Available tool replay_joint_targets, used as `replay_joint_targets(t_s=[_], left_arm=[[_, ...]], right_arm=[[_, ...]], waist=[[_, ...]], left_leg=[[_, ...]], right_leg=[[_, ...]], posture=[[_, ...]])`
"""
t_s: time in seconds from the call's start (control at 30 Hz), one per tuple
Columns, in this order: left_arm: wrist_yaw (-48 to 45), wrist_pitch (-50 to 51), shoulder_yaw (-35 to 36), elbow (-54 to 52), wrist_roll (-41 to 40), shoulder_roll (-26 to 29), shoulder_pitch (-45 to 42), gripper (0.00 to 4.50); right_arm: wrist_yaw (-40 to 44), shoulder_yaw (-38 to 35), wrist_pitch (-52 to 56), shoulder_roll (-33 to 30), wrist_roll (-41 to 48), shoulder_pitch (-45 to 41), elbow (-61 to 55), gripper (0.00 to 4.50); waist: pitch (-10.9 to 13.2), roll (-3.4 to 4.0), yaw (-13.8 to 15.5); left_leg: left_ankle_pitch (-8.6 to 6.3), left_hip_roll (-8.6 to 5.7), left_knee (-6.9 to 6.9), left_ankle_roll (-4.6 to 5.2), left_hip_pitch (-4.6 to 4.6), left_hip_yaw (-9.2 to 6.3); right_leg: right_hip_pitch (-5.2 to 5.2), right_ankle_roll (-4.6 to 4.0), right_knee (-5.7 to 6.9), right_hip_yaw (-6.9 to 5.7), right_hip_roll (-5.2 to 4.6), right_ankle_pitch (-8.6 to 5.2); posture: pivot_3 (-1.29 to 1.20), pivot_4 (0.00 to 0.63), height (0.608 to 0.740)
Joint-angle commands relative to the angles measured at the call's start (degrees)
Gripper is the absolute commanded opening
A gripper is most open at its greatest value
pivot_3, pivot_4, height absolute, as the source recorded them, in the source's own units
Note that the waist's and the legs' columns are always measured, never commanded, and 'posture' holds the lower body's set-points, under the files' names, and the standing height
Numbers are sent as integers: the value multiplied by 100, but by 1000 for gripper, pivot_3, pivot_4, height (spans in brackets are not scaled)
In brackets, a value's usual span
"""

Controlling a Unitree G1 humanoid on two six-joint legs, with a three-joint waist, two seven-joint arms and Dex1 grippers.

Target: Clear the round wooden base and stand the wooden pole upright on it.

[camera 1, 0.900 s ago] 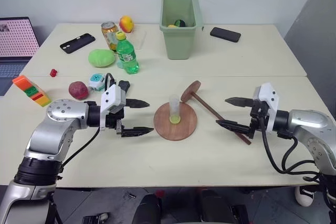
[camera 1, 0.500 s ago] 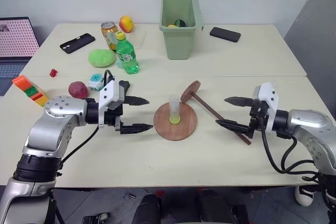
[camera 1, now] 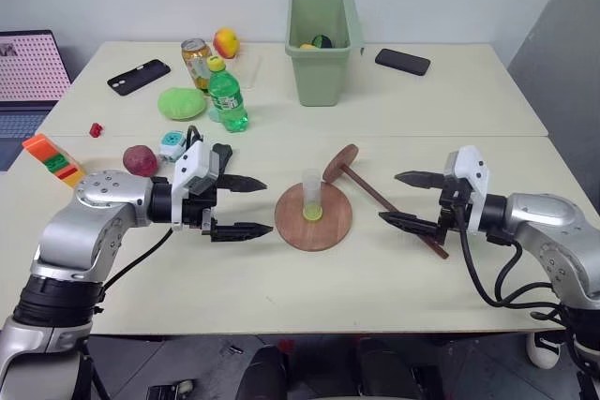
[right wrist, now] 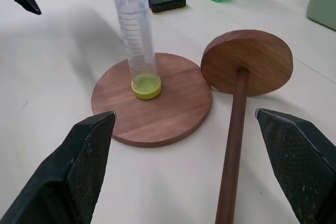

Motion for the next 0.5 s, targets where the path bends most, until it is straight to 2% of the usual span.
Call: replay_joint_targets(t_s=[0.03,0.27,0.5], left_arm=[[-32,-276,323,-52,-133,-11,-45,4500],[-190,-870,204,-53,155,2,192,4500],[-194,-911,127,-97,164,-25,259,4500]], right_arm=[[-27,79,-89,76,-33,-116,-163,4476],[-320,855,-219,738,-499,-550,34,4476],[-497,1417,-571,1404,-1065,-822,700,4476]], waist=[[0,0,0],[0,1,-25],[0,0,5]], left_leg=[[0,0,0,0,0,0],[0,3,-1,-1,2,1],[1,-1,1,-2,-2,0]], right_leg=[[0,0,0,0,0,0],[-2,0,2,1,1,0],[-4,0,2,-1,-1,0]], posture=[[0,150,740],[0,150,740],[0,150,740]])
